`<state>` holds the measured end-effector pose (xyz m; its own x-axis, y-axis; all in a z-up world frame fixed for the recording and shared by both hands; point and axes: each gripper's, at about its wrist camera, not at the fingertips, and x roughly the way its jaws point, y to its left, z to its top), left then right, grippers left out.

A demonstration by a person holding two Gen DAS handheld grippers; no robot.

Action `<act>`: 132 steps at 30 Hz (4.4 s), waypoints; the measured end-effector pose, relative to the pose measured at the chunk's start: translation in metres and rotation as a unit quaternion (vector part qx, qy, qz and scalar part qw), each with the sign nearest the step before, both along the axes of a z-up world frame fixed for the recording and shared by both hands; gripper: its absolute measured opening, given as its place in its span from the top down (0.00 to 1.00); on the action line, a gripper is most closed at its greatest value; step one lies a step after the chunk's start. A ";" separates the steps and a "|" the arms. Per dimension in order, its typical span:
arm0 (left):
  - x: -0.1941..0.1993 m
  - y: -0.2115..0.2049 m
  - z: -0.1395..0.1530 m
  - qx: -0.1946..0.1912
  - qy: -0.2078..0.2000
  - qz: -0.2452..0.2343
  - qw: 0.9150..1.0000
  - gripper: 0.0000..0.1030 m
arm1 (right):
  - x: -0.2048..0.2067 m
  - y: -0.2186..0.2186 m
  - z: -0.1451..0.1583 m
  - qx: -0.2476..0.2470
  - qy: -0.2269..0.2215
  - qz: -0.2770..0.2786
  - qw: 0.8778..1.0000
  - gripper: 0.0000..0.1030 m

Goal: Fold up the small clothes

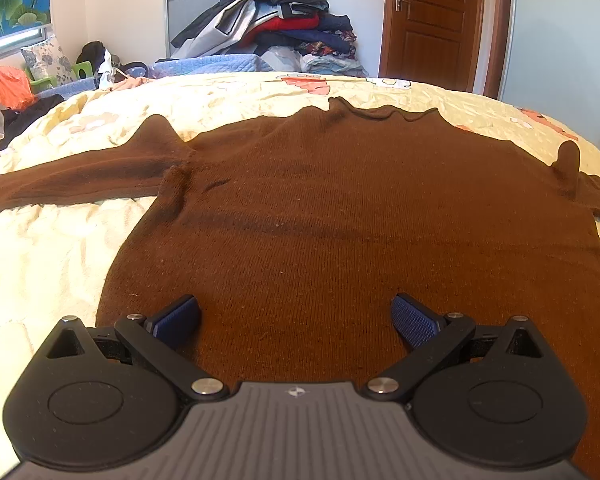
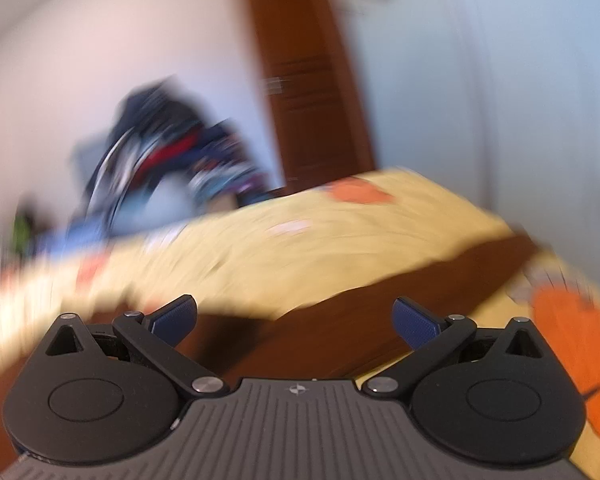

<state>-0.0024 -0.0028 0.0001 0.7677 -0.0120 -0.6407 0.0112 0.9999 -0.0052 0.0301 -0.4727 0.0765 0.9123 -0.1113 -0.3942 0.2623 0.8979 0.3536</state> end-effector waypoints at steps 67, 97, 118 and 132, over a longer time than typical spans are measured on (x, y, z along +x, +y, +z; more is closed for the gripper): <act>0.217 -0.056 0.013 -0.246 0.148 -0.032 0.957 0.95 | 0.001 0.172 -0.095 0.097 0.040 0.282 0.954 0.04; 0.167 0.097 0.031 -0.070 0.067 0.078 0.992 0.96 | -0.005 0.176 -0.087 0.088 0.043 0.289 0.952 0.00; 0.170 0.008 0.031 -0.053 0.042 -0.013 0.998 0.06 | 0.129 0.174 -0.043 -0.088 0.122 0.208 0.966 0.00; 0.118 0.065 0.027 -0.092 -0.048 0.010 0.995 0.06 | 0.136 0.178 -0.086 -0.162 0.140 0.216 0.953 0.00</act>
